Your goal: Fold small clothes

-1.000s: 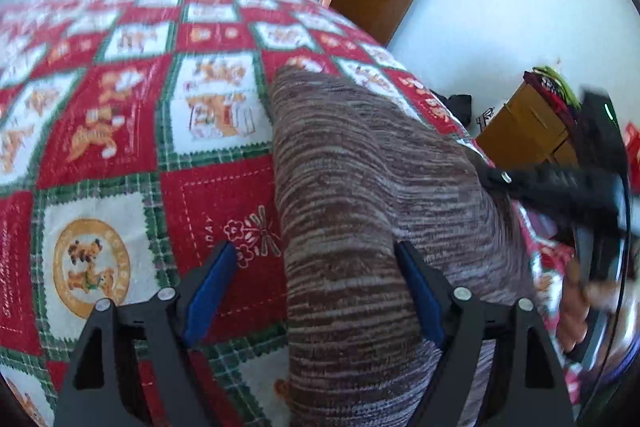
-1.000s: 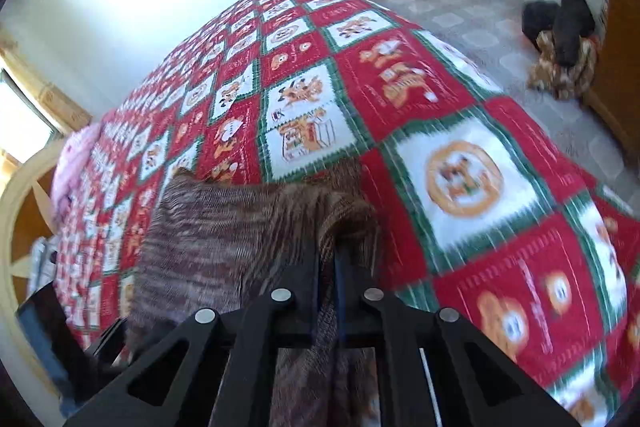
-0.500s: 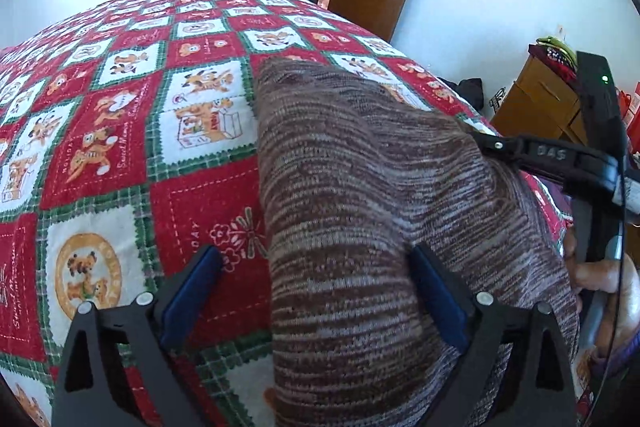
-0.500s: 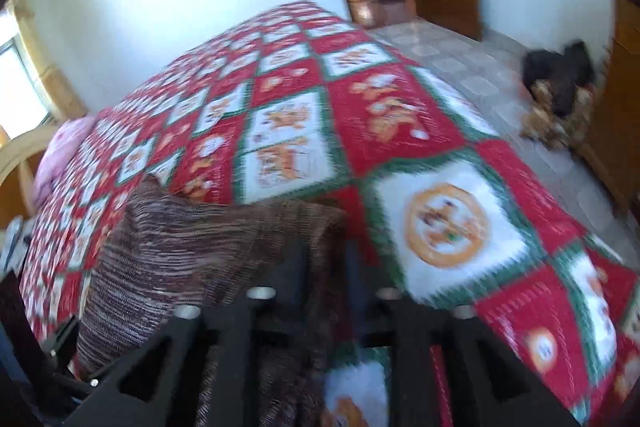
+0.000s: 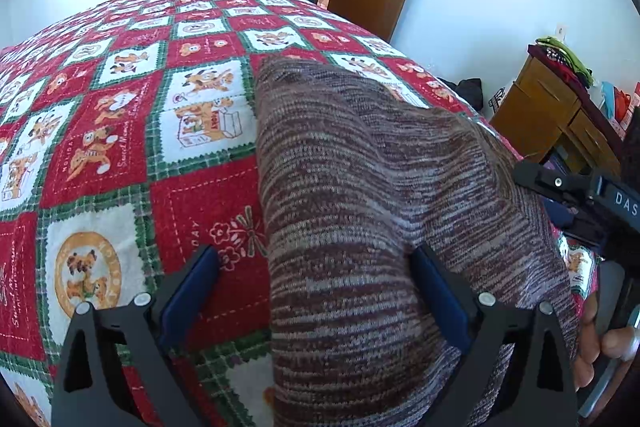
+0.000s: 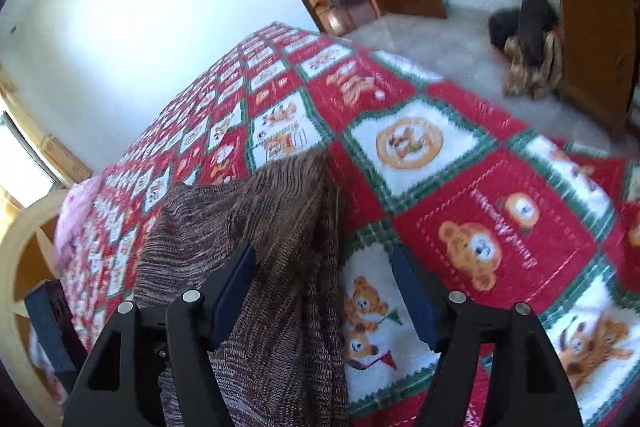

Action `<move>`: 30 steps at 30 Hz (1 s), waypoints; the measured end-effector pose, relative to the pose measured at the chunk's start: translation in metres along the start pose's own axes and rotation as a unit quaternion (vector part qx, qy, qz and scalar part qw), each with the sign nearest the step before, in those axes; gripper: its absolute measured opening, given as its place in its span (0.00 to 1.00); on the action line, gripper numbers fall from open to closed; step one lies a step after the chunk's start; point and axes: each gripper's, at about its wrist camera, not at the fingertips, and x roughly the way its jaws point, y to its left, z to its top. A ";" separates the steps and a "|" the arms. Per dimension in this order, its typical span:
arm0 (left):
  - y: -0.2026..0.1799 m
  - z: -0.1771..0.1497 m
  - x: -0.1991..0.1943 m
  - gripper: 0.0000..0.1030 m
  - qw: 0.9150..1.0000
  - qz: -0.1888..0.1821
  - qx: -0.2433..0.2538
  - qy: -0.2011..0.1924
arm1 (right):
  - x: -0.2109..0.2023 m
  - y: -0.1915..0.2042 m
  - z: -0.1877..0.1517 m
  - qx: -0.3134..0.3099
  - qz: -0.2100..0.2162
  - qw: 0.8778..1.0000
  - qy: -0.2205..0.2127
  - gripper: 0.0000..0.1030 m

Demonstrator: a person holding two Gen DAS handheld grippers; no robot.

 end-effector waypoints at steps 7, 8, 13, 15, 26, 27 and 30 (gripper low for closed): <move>0.000 0.000 0.000 0.97 1.000 -0.001 -0.001 0.000 | -0.007 -0.010 -0.001 0.025 0.012 0.999 -0.023 0.69; 0.000 0.000 0.000 0.97 1.000 -0.001 -0.001 0.000 | -0.007 -0.011 -0.001 0.028 0.014 0.999 -0.022 0.69; 0.001 0.000 -0.002 0.98 1.000 -0.011 -0.007 -0.004 | -0.002 -0.015 -0.001 0.040 0.022 0.999 -0.007 0.69; 0.008 -0.002 -0.005 0.98 0.999 -0.033 -0.019 -0.011 | -0.001 -0.017 -0.001 0.044 0.028 0.999 -0.004 0.69; 0.028 0.018 0.001 0.94 0.987 -0.120 -0.110 0.002 | 0.005 -0.011 -0.001 0.029 0.048 0.998 0.015 0.69; 0.023 0.018 0.005 0.94 0.990 -0.103 -0.095 0.002 | 0.005 -0.010 -0.001 0.026 0.047 0.998 0.015 0.69; 0.003 0.017 0.011 0.95 0.997 -0.061 -0.041 0.002 | 0.008 -0.006 -0.002 0.014 0.041 0.999 0.021 0.69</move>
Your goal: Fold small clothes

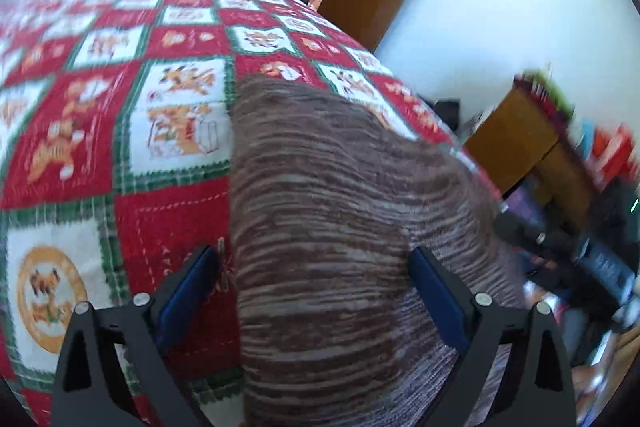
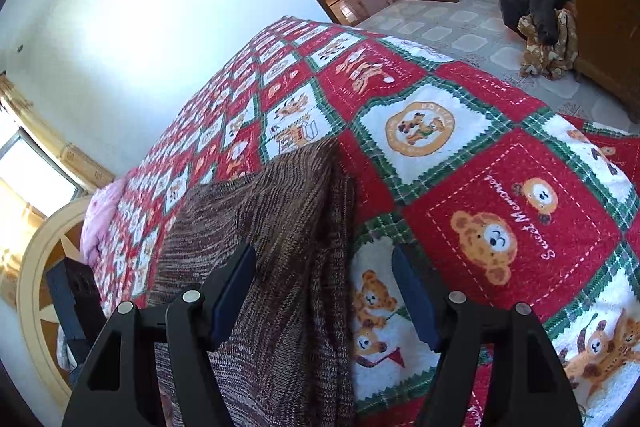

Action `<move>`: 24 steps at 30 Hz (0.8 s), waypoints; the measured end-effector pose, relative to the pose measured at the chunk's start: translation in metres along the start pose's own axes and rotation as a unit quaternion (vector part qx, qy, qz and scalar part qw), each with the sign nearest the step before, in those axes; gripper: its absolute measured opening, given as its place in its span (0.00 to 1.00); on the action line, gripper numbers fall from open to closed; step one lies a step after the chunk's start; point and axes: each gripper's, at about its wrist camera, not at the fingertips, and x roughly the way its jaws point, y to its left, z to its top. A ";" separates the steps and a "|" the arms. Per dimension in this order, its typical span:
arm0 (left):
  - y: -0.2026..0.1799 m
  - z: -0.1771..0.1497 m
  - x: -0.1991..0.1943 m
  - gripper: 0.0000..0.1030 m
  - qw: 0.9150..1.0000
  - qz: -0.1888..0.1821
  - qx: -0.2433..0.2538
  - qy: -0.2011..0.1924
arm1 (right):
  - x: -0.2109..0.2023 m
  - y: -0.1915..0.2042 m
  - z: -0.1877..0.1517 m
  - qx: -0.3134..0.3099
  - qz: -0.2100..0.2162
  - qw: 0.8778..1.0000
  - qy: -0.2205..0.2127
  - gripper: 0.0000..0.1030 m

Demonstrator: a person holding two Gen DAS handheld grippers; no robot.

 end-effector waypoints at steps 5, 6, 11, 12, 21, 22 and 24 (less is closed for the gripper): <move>0.005 -0.002 -0.003 0.90 1.000 -0.002 -0.013 -0.010 | 0.007 0.021 -0.004 -0.058 -0.039 0.998 0.007 0.69; 0.006 -0.002 -0.003 0.90 1.000 -0.002 -0.013 -0.010 | 0.010 0.030 -0.006 -0.082 -0.044 0.996 0.010 0.69; 0.003 -0.003 0.000 0.91 1.000 0.014 -0.002 -0.008 | 0.015 0.061 -0.020 -0.172 -0.054 0.983 0.019 0.68; 0.003 -0.004 -0.001 0.91 1.000 0.016 0.000 -0.008 | 0.017 0.066 -0.023 -0.184 -0.055 0.981 0.022 0.67; -0.002 -0.004 0.002 0.91 0.999 0.036 0.013 -0.003 | 0.026 0.058 -0.019 -0.169 -0.078 0.982 0.042 0.72; -0.001 -0.004 0.002 0.91 0.999 0.036 0.012 -0.003 | 0.027 0.057 -0.018 -0.166 -0.076 0.982 0.046 0.73; 0.000 -0.005 0.001 0.90 0.999 0.035 0.010 -0.004 | 0.028 0.057 -0.018 -0.165 -0.073 0.982 0.049 0.76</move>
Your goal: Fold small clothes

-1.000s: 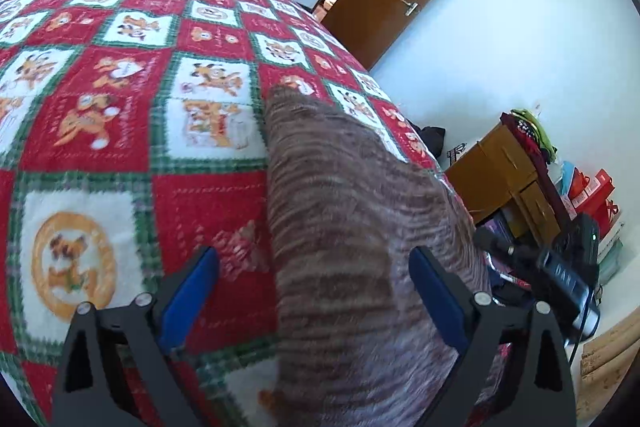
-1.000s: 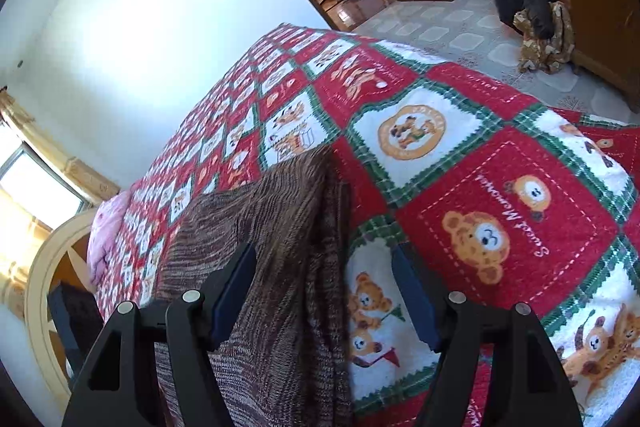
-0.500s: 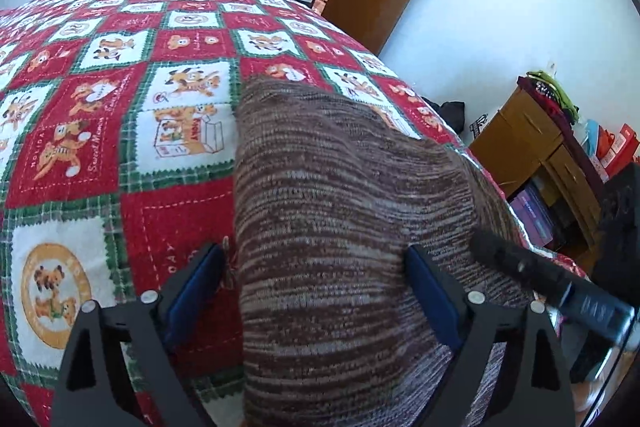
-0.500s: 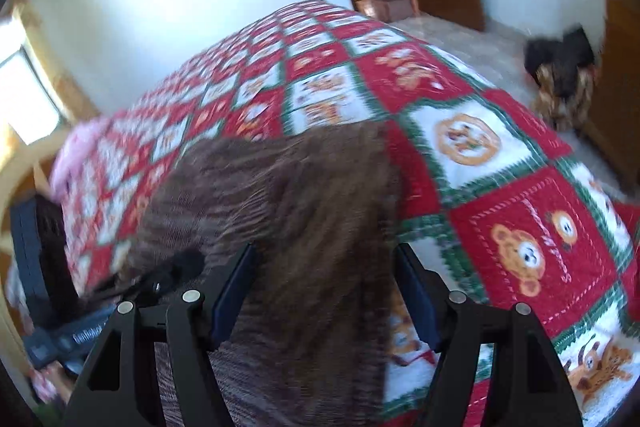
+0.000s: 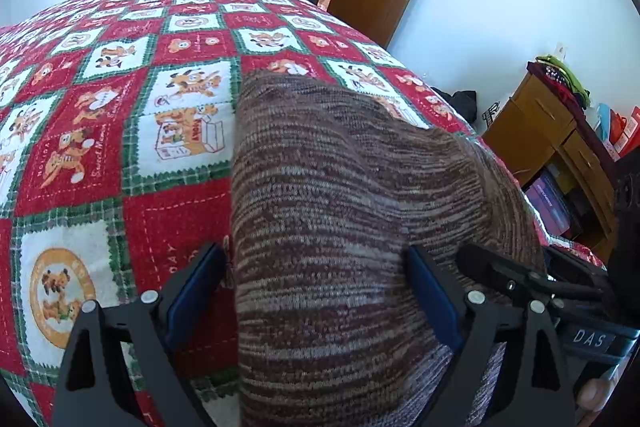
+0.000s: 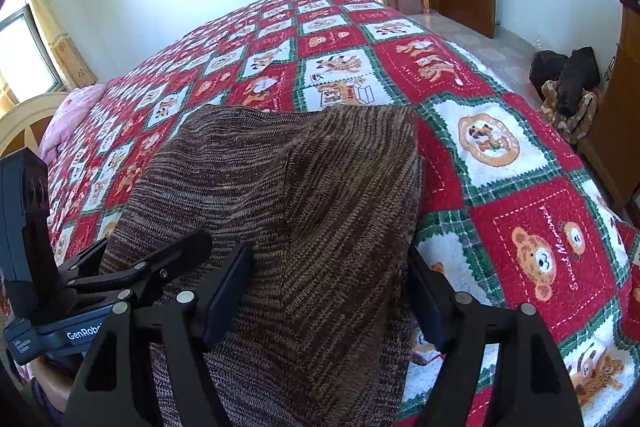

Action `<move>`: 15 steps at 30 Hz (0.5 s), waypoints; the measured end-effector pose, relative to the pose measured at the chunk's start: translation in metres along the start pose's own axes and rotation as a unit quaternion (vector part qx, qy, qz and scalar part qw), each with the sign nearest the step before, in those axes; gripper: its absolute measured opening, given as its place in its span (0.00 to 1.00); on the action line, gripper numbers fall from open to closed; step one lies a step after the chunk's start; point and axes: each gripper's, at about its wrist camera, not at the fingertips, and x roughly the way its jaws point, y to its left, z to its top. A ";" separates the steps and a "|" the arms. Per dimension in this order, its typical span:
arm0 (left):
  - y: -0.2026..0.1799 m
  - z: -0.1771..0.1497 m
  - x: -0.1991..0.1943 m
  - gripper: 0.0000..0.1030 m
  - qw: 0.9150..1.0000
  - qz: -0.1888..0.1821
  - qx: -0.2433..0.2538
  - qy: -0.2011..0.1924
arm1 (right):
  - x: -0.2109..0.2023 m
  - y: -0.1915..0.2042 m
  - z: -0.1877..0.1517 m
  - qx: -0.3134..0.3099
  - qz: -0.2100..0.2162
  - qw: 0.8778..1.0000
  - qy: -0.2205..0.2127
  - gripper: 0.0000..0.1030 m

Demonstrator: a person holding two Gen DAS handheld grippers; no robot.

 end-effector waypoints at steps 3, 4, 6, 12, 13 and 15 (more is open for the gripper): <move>0.001 -0.001 -0.001 0.86 1.000 0.005 -0.003 -0.004 | 0.003 0.004 0.001 -0.008 0.001 1.000 0.006 0.82; 0.002 -0.001 -0.001 0.86 1.000 0.004 -0.005 -0.004 | 0.004 0.004 0.001 -0.005 0.005 1.000 0.007 0.85; 0.002 -0.001 -0.001 0.86 1.000 0.003 -0.006 -0.004 | 0.004 0.004 0.002 -0.001 0.011 1.000 0.005 0.87; 0.001 -0.001 -0.002 0.82 1.000 0.009 -0.001 -0.005 | 0.004 0.006 0.001 0.002 0.000 1.000 -0.002 0.78; 0.001 -0.001 -0.003 0.80 1.000 0.009 0.000 -0.007 | 0.003 0.007 0.000 -0.004 -0.011 1.000 -0.002 0.70; 0.001 -0.002 -0.004 0.75 1.000 0.009 -0.002 -0.010 | 0.000 0.012 -0.001 -0.017 -0.005 1.000 -0.009 0.56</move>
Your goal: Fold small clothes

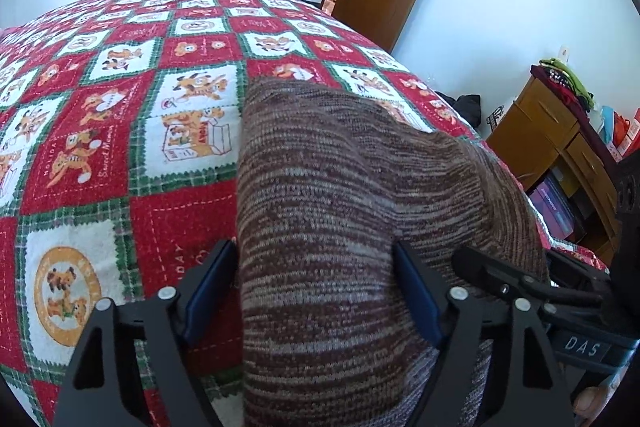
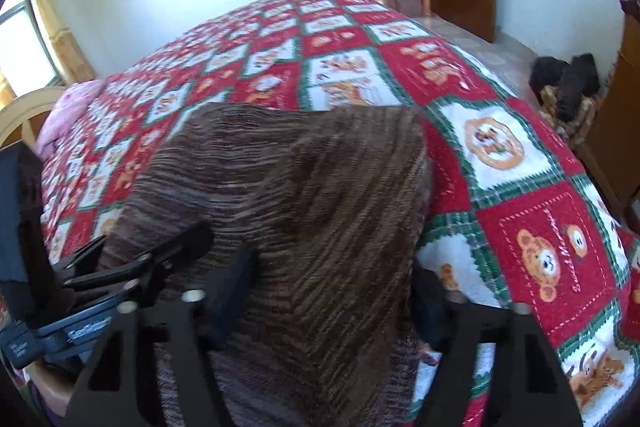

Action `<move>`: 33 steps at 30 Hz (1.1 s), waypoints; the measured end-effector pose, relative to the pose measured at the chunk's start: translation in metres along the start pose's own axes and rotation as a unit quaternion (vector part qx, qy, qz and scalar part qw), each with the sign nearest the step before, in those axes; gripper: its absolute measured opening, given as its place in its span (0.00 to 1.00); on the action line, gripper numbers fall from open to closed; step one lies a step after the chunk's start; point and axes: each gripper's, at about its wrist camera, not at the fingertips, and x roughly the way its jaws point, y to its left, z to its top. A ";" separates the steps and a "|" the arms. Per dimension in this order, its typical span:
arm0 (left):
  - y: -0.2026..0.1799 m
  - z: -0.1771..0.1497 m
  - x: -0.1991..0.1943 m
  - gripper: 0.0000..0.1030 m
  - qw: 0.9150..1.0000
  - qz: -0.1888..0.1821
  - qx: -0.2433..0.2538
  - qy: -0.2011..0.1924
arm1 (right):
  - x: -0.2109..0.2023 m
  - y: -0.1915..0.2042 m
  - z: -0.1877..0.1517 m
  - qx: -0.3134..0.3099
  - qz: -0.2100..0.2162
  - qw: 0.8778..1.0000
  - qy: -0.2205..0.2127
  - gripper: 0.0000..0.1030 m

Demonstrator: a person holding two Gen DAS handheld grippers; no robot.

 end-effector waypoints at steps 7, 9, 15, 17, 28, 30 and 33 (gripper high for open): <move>-0.004 -0.001 -0.002 0.53 1.000 -0.005 0.006 -0.010 | -0.003 0.020 -0.004 -0.051 -0.029 0.998 -0.024 0.40; -0.004 -0.001 -0.003 0.51 1.000 -0.006 0.005 -0.011 | -0.003 0.024 -0.004 -0.059 -0.038 0.997 -0.028 0.39; -0.004 -0.001 -0.004 0.45 1.000 -0.005 -0.004 -0.009 | -0.004 0.026 -0.004 -0.063 -0.046 0.997 -0.029 0.39; -0.005 -0.001 -0.009 0.37 1.000 -0.005 -0.015 -0.003 | -0.005 0.029 -0.003 -0.062 -0.049 0.997 -0.026 0.37; -0.003 -0.004 -0.080 0.31 0.999 0.038 0.008 -0.024 | -0.063 0.089 -0.008 -0.070 -0.009 0.996 -0.055 0.32; 0.001 -0.007 -0.094 0.31 0.999 0.042 0.011 -0.028 | -0.069 0.096 -0.014 -0.060 0.002 0.997 -0.055 0.32; 0.005 -0.012 -0.112 0.31 0.999 0.040 0.010 -0.026 | -0.081 0.103 -0.024 -0.034 0.021 0.998 -0.049 0.32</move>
